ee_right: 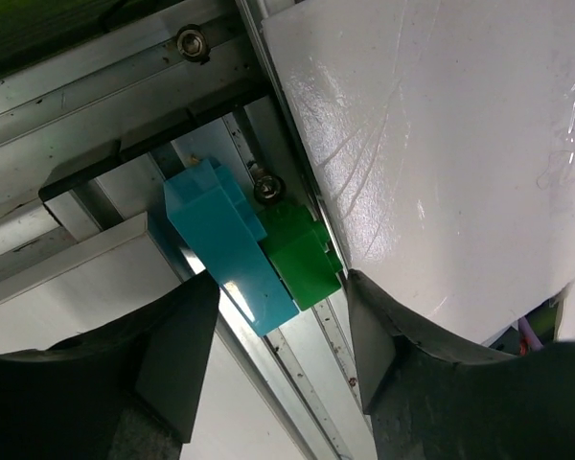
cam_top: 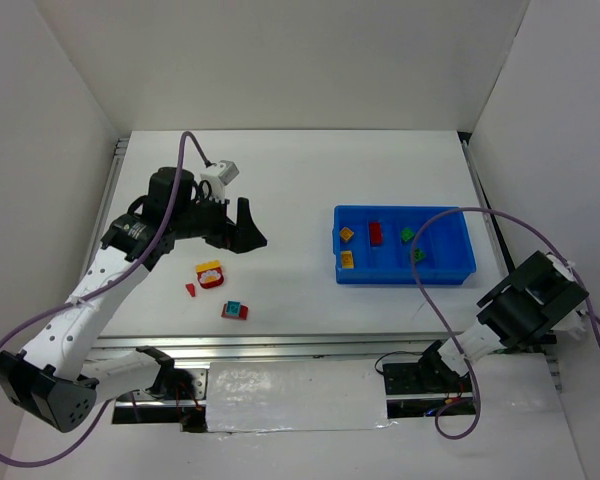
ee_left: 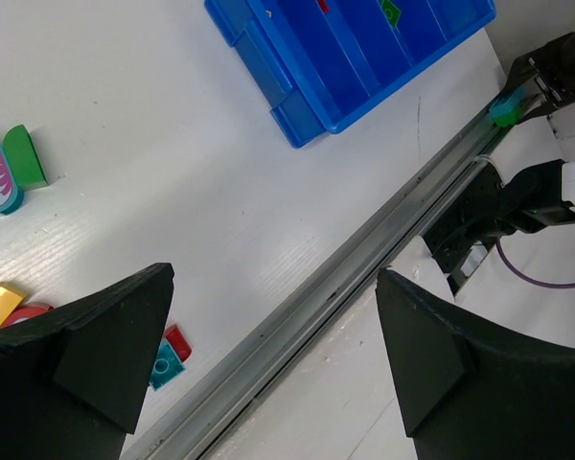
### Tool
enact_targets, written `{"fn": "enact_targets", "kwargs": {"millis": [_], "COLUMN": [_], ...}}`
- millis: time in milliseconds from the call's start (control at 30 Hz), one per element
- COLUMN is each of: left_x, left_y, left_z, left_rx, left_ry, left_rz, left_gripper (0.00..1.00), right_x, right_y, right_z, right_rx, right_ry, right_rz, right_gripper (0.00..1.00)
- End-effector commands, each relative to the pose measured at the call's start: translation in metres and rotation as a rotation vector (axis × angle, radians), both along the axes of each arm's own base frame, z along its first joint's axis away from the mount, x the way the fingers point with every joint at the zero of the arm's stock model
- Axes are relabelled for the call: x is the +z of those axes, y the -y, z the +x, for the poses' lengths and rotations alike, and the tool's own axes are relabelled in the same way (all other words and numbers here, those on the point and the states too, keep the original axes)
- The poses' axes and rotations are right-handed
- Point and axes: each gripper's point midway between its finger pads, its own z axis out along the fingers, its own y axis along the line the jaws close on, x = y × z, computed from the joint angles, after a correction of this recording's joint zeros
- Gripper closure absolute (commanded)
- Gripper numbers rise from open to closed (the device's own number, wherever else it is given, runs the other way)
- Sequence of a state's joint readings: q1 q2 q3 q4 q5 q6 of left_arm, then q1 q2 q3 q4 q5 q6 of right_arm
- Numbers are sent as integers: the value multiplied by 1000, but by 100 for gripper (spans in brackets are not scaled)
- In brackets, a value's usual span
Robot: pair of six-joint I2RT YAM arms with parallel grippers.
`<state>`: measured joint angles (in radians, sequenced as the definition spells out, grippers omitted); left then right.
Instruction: Sort the legos into containers by color
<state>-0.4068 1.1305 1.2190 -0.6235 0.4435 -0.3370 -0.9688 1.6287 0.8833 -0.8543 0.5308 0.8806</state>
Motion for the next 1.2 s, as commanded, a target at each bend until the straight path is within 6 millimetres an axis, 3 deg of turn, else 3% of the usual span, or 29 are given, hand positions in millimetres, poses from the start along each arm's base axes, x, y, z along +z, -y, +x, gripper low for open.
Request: {"fn": "enact_targets", "kwargs": {"millis": [0, 333, 533, 567, 667, 1167], "left_x": [6, 3, 3, 3, 3, 8], "left_y": [2, 1, 0, 0, -1, -2], "left_z": [2, 3, 3, 3, 3, 0], "left_rx": [-27, -23, -21, -18, -16, -19], "left_ry": [60, 57, 58, 62, 58, 71], "left_rz": [-9, -12, -14, -14, -13, -23], "left_gripper": [1, 1, 0, 1, 0, 0], "right_x": [3, 3, 4, 4, 5, 6], "right_y": [9, 8, 8, 8, 8, 0], "right_z": [5, -2, -2, 1, 4, 37], "right_rx": [32, -4, 4, 7, 25, 174], "right_ry": [8, -46, -39, -27, -15, 98], "right_rz": [-11, -4, -9, -12, -15, -17], "right_gripper": [38, 49, 85, 96, 100, 100]}}
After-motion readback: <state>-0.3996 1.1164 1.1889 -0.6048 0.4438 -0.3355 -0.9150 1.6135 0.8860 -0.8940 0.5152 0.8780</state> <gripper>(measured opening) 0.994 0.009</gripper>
